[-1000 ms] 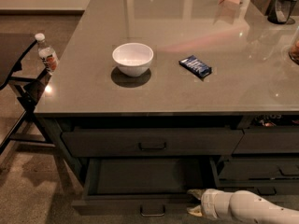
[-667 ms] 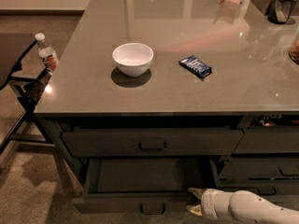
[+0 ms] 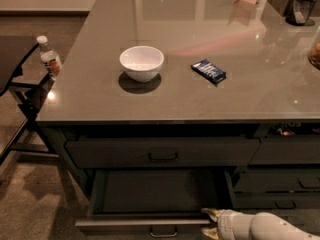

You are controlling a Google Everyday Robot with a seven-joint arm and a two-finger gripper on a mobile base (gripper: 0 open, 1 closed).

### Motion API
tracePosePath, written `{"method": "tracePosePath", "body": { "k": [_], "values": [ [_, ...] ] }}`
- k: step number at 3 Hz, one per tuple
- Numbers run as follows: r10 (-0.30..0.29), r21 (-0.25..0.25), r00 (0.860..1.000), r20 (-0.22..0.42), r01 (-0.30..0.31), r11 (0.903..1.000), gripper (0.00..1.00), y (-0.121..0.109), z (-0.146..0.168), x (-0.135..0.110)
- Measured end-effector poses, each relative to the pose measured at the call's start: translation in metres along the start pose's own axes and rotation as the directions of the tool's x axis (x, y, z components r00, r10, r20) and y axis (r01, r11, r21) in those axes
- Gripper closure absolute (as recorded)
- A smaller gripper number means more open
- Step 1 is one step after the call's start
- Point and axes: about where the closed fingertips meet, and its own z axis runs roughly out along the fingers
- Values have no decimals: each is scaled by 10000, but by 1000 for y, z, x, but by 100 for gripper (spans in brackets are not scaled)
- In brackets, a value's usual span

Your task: Open middle drawer

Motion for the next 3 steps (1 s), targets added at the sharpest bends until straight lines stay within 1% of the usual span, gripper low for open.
{"method": "tracePosePath", "body": {
  "k": [1, 2, 3],
  "values": [
    [-4, 19, 10000, 53, 4, 10000, 100, 10, -2, 0],
    [-4, 19, 10000, 54, 4, 10000, 100, 9, -5, -2],
    [77, 72, 9999, 92, -78, 9999, 100, 21, -9, -1]
  ]
}}
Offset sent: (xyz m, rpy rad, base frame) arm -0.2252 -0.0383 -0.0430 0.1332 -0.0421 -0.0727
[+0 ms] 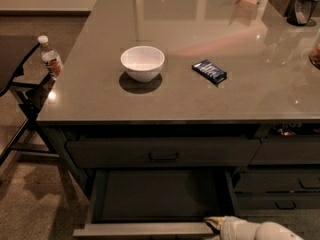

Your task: Open middle drawer

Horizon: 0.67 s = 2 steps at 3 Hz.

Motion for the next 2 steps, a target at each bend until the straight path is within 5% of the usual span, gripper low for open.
{"method": "tracePosePath", "body": {
  "k": [2],
  "values": [
    [39, 22, 10000, 9, -39, 10000, 60, 4, -5, -3]
  ]
}}
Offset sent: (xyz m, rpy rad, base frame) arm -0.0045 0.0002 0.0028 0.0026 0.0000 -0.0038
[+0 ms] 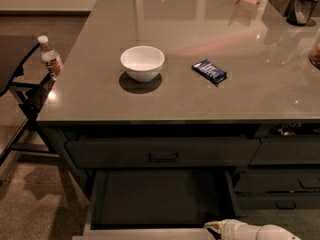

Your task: Open middle drawer

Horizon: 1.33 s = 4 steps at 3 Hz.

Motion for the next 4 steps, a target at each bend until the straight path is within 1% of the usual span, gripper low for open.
{"method": "tracePosePath", "body": {
  "k": [2, 3, 4],
  "values": [
    [0, -1, 10000, 1, 0, 10000, 14, 0, 0, 0],
    [0, -1, 10000, 1, 0, 10000, 0, 0, 0, 0],
    [0, -2, 10000, 2, 0, 10000, 0, 0, 0, 0]
  ]
}}
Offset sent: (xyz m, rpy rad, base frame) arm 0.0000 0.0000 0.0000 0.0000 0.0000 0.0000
